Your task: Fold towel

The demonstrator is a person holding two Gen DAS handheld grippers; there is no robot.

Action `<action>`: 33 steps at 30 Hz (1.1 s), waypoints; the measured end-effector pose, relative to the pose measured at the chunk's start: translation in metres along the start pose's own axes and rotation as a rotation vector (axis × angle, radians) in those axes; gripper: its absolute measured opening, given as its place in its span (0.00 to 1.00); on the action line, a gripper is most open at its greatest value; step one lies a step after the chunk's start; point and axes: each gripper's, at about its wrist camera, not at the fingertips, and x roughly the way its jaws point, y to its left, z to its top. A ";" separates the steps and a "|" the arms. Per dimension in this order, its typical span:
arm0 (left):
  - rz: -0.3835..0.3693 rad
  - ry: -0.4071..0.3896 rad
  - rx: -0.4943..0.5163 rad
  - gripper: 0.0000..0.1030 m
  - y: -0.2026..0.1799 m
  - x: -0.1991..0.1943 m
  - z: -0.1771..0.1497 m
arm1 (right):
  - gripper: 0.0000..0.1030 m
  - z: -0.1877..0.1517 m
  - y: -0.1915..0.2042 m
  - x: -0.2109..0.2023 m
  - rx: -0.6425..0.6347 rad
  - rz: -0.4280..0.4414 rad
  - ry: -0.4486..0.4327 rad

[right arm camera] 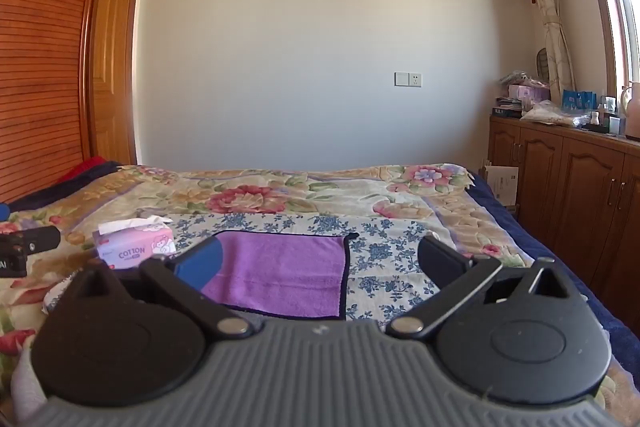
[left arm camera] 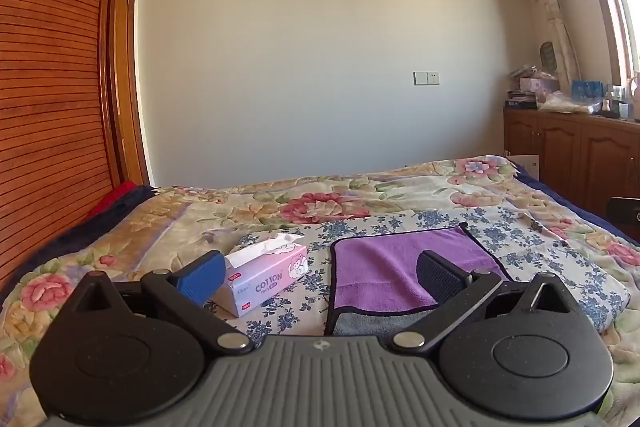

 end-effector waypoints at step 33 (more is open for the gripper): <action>0.004 -0.008 0.007 1.00 0.000 -0.001 0.000 | 1.00 -0.001 0.000 -0.001 -0.003 0.000 -0.002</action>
